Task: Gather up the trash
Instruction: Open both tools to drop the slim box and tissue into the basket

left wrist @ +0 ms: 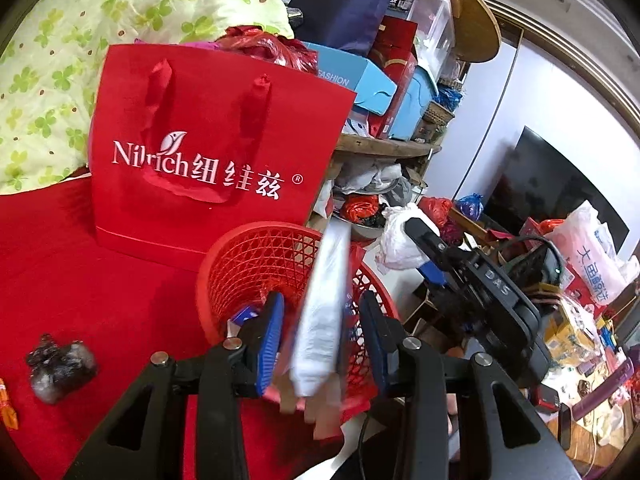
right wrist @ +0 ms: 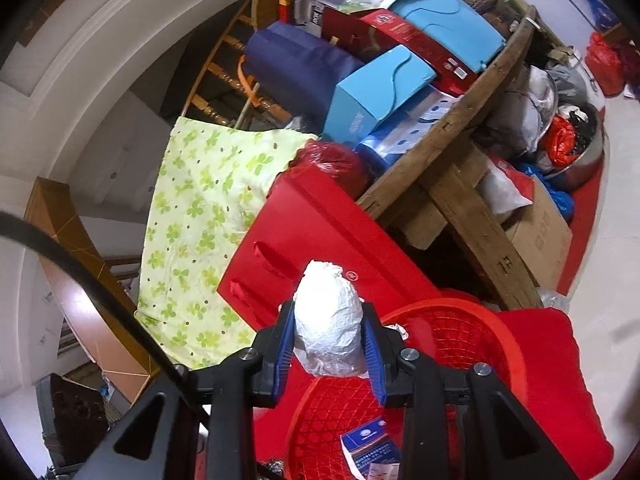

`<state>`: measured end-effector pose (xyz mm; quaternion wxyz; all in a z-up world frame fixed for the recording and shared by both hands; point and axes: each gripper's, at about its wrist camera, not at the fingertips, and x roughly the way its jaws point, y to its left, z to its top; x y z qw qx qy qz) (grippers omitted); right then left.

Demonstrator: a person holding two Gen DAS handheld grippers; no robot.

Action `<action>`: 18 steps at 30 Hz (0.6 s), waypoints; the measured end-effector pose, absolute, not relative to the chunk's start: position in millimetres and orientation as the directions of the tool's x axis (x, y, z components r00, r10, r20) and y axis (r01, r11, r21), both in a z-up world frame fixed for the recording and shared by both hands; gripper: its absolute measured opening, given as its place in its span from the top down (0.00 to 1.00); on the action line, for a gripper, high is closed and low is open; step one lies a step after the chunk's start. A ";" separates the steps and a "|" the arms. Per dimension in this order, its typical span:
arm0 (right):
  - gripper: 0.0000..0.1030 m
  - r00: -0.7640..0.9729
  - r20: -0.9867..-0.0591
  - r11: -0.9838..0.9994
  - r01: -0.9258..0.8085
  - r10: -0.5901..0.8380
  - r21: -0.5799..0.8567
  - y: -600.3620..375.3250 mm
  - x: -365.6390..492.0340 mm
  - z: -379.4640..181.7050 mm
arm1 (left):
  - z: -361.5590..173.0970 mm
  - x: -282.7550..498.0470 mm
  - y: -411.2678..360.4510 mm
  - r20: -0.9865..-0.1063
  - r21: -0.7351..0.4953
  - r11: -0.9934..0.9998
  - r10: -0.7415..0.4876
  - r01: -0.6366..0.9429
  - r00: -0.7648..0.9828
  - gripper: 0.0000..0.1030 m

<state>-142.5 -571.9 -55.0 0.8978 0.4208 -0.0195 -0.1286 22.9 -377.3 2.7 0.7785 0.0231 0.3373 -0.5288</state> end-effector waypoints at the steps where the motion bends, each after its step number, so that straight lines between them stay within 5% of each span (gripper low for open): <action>1: 0.65 0.965 -0.082 0.611 0.223 -0.249 0.759 -572.4 -142.5 -55.8 | -0.6 23.6 -382.2 -0.556 -0.315 0.445 -0.803 0.838 0.216 0.48; 2: 0.62 0.964 -0.094 0.610 0.233 -0.250 0.757 -573.2 -141.1 -56.4 | -4.4 24.1 -385.3 -0.562 -0.307 0.457 -0.795 0.835 0.228 0.39; 5: 0.23 0.964 -0.101 0.600 0.233 -0.246 0.765 -574.4 -140.7 -58.5 | -15.6 24.5 -385.1 -0.579 -0.309 0.467 -0.783 0.829 0.226 0.37; 18: 0.23 0.974 -0.014 0.742 0.181 -0.225 0.645 -530.9 -131.3 -32.7 | -52.0 22.8 -275.8 -0.657 -0.165 0.613 -0.653 0.773 0.377 0.37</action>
